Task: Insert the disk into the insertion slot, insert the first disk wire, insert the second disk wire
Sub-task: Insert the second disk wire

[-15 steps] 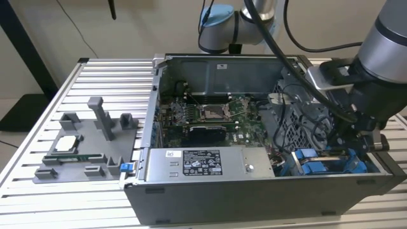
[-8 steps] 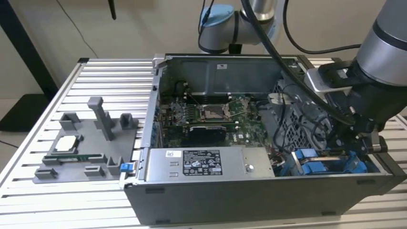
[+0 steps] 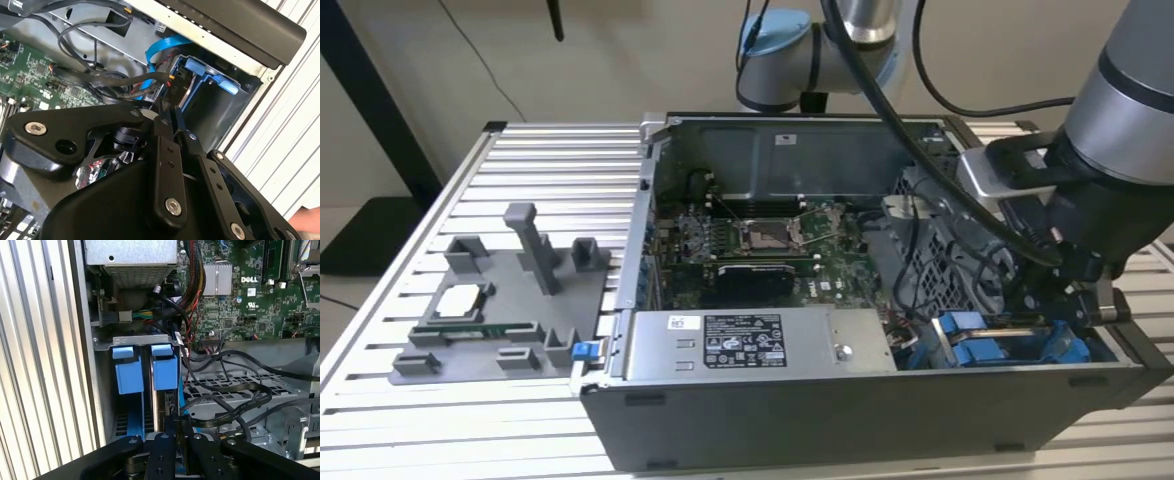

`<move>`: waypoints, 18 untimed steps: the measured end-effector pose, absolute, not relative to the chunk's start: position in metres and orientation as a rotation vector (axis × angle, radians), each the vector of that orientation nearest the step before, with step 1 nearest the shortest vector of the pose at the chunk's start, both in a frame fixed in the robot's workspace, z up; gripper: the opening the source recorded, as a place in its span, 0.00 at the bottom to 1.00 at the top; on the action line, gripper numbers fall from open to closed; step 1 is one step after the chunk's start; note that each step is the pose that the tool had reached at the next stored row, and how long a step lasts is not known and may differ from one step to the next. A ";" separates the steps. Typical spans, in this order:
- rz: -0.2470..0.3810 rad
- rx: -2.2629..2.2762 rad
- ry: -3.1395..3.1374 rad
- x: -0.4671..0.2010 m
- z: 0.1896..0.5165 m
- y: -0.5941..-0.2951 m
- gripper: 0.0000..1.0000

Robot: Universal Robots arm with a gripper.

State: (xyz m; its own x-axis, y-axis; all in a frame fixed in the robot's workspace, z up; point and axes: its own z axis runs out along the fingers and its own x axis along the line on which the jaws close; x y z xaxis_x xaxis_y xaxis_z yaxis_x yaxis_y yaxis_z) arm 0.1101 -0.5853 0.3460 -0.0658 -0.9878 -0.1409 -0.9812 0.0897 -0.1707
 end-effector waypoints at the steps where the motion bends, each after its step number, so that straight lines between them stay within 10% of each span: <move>1: -0.045 -1.982 2.145 0.110 0.345 -0.585 0.00; 18: -0.062 -1.991 2.151 0.110 0.340 -0.585 0.00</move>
